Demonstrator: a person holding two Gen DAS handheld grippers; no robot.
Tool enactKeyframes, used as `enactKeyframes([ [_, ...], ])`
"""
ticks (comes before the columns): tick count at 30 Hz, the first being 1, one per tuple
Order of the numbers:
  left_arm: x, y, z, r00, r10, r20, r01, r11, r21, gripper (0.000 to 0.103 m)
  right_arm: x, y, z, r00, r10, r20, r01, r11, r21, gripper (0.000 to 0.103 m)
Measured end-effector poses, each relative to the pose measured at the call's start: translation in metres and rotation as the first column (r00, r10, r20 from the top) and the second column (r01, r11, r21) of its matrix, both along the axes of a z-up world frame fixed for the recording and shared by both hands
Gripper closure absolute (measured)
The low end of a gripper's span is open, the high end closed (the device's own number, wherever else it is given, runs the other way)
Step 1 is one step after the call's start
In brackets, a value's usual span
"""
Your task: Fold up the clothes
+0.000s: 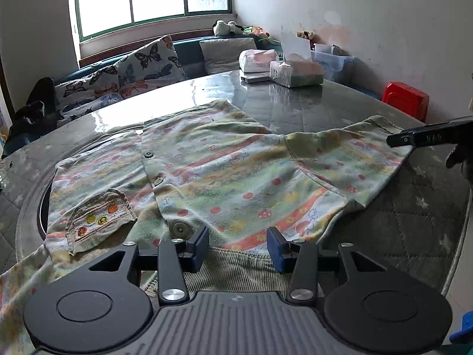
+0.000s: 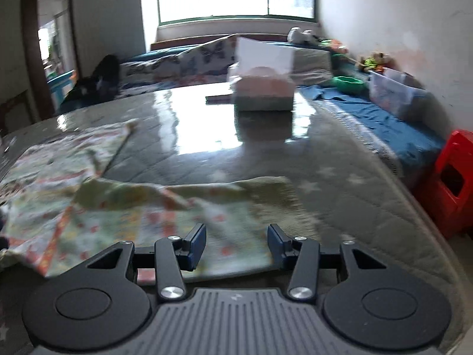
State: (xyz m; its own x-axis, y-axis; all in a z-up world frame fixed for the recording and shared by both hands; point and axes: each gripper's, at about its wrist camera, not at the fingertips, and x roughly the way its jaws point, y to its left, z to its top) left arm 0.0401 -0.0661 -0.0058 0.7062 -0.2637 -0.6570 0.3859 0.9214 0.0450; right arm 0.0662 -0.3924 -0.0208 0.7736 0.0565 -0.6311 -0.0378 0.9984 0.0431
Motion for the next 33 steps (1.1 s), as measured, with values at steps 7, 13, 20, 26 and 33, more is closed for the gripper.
enactKeyframes([
  [7, -0.001, -0.002, 0.003, 1.000, 0.005, 0.006, -0.005, 1.000, 0.005, 0.048, -0.001, -0.026, -0.002, 0.994, -0.111, 0.007, 0.111, 0.994, 0.003, 0.056],
  [13, -0.001, -0.005, 0.007, 1.000, 0.012, 0.019, -0.013, 1.000, 0.007, 0.038, -0.003, -0.024, -0.008, 0.991, -0.133, 0.005, 0.133, 0.991, 0.011, 0.056],
  [20, 0.000, -0.007, 0.011, 0.999, 0.022, 0.031, -0.022, 1.000, 0.006, 0.035, -0.006, -0.021, -0.011, 0.986, -0.168, 0.016, 0.168, 0.986, 0.016, 0.056],
  [26, 0.006, -0.017, 0.013, 0.999, 0.011, 0.033, -0.011, 1.000, 0.005, 0.034, -0.005, -0.021, -0.010, 0.987, -0.161, 0.023, 0.160, 0.985, 0.060, 0.088],
  [33, 0.014, -0.033, 0.012, 1.000, -0.013, 0.027, 0.012, 1.000, 0.018, 0.034, -0.004, -0.028, 0.011, 0.986, -0.150, 0.073, 0.141, 0.983, 0.121, 0.094],
])
